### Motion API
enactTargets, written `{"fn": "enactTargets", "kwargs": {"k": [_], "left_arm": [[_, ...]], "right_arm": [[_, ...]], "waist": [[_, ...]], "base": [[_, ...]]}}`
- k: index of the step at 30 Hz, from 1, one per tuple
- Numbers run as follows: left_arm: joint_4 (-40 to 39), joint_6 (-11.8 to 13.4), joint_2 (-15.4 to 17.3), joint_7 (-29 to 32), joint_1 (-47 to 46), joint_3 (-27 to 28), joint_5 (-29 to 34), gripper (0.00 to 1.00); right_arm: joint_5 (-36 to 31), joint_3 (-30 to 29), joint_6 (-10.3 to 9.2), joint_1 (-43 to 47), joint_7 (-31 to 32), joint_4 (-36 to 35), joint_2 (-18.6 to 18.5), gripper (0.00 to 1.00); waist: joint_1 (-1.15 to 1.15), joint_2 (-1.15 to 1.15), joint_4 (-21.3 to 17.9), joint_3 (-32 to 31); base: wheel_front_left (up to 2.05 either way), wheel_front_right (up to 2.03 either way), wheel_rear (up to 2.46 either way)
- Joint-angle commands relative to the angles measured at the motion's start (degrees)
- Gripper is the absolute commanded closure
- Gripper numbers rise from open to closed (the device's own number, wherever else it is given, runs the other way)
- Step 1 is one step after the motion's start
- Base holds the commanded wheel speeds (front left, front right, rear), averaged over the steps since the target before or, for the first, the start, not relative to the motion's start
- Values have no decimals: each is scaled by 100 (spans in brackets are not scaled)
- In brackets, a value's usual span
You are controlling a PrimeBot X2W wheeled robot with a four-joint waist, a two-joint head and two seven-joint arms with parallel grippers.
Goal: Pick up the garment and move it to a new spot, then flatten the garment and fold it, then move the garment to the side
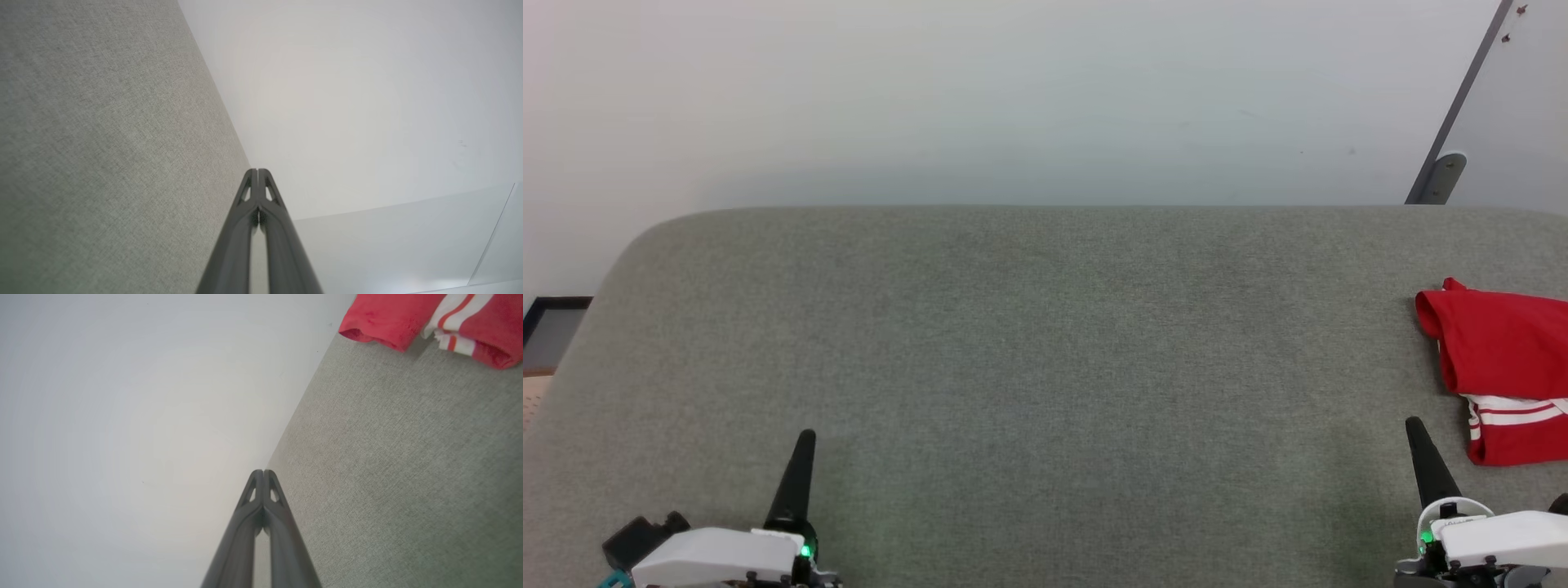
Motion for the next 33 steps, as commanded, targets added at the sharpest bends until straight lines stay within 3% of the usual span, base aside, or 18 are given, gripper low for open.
{"fn": "enactTargets", "kwargs": {"k": [1,33], "left_arm": [[-53,-21,1,28,-94,35,-86,100],[-78,-30,-279,414,-244,177,-1180,100]], "right_arm": [[151,-28,-5,-120,33,-44,4,100],[1650,-72,-6,-203,397,-65,42,100]], "waist": [[0,0,-1,1],[0,0,-40,39]], "base": [[0,0,0],[0,0,0]]}}
